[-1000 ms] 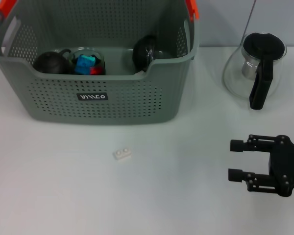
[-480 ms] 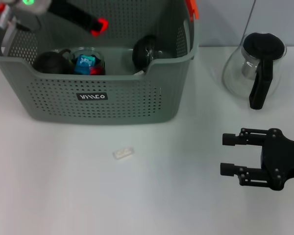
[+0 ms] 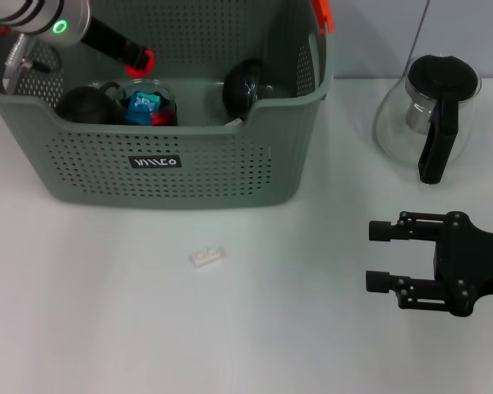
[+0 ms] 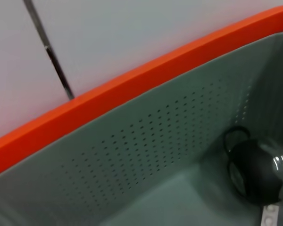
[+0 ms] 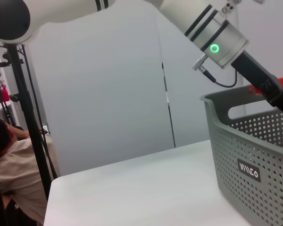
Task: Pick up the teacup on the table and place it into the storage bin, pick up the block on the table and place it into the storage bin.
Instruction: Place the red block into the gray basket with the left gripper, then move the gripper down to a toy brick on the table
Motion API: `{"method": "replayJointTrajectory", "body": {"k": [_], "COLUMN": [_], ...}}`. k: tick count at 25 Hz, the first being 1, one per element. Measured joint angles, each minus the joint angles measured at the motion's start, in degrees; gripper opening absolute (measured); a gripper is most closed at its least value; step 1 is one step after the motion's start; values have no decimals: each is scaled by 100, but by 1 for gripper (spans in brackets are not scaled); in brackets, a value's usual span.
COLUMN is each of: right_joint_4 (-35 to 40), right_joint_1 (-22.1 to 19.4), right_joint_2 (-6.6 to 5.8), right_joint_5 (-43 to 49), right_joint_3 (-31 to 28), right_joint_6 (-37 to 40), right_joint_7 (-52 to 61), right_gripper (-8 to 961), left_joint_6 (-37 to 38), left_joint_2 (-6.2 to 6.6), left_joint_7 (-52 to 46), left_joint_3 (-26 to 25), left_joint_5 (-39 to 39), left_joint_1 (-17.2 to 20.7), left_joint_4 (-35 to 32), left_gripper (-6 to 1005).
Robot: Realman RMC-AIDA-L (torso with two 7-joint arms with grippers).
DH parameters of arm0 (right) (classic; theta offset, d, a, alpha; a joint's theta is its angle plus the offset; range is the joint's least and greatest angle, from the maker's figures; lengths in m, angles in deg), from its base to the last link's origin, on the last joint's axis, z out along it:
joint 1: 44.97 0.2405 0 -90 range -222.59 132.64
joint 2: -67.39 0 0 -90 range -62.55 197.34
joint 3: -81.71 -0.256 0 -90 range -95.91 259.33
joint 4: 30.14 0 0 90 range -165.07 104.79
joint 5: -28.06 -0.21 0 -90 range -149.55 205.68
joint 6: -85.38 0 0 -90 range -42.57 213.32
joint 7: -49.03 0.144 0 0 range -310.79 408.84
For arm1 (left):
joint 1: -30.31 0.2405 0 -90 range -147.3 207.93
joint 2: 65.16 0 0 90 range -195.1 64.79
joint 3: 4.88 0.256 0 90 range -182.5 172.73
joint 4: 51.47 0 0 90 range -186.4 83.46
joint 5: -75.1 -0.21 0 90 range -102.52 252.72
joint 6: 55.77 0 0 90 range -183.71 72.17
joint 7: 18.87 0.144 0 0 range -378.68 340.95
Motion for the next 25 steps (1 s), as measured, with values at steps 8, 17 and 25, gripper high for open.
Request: {"method": "replayJointTrajectory", "body": {"k": [8, 17, 25], "right_joint_4": [2, 4, 8], "right_joint_1": [-23, 12, -72], "right_joint_2": [1, 41, 40], "right_joint_5": [-26, -20, -8], "right_joint_3": [1, -72, -70], "right_joint_6": [1, 8, 43], "right_joint_7": [-13, -17, 8], "right_gripper": [699, 701, 700], "left_joint_6": [196, 3853, 5256], "left_joint_2": [-214, -53, -145], "left_joint_7": [400, 4279, 4897], "left_joint_3": [-731, -2296, -2301], "left_joint_5": [1511, 7703, 6821], "left_joint_1": [726, 2329, 2727], "left_joint_4": [-1255, 54, -81], "left_gripper": [466, 588, 581]}}
